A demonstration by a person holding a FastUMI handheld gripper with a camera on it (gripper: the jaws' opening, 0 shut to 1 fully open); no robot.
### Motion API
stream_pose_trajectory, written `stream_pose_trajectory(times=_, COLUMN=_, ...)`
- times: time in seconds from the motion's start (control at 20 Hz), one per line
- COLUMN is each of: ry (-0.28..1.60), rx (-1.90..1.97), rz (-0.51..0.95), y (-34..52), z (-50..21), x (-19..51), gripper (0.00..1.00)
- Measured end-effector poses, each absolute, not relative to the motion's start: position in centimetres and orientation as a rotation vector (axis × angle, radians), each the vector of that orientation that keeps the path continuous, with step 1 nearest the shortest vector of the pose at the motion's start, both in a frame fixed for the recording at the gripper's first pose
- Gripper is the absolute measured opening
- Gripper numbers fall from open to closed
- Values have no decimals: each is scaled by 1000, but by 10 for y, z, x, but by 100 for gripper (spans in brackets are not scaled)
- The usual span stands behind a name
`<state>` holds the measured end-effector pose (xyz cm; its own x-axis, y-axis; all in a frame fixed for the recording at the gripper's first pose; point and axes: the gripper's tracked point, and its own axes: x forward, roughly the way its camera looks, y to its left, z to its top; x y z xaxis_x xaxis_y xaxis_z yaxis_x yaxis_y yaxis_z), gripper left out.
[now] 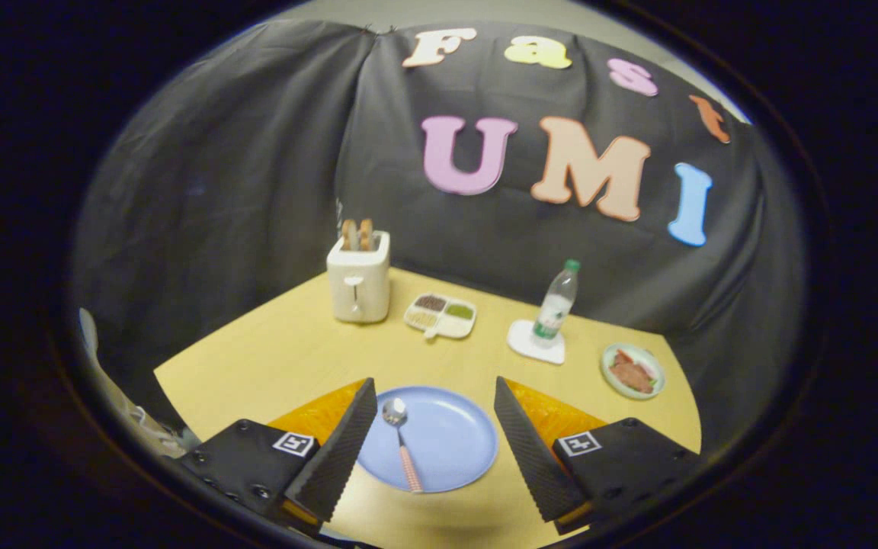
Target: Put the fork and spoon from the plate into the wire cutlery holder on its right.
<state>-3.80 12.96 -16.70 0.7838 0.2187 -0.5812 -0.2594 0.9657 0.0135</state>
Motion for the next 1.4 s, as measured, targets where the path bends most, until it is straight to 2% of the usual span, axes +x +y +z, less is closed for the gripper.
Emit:
stream_pose_trajectory(times=0.25, ry=881, rx=-125, rz=369, y=150, z=-266, x=-53, gripper=97)
stream_pose_trajectory(times=0.45, ry=1025, rx=-172, rz=375, y=136, z=-311, x=-65, gripper=94)
stream_pose_trajectory(times=0.75, ry=1131, rx=-190, rz=395, y=135, z=-324, x=-75, gripper=15)
stream_pose_trajectory(times=1.15, ry=1212, rx=-221, rz=444, y=142, z=-335, x=-83, gripper=13)
stream_pose_trajectory(times=1.2, ry=1224, rx=-226, rz=454, y=144, z=-338, x=-86, gripper=22)
stream_pose_trajectory(times=1.4, ry=1233, rx=-289, rz=439, y=129, z=-326, x=-91, gripper=12)
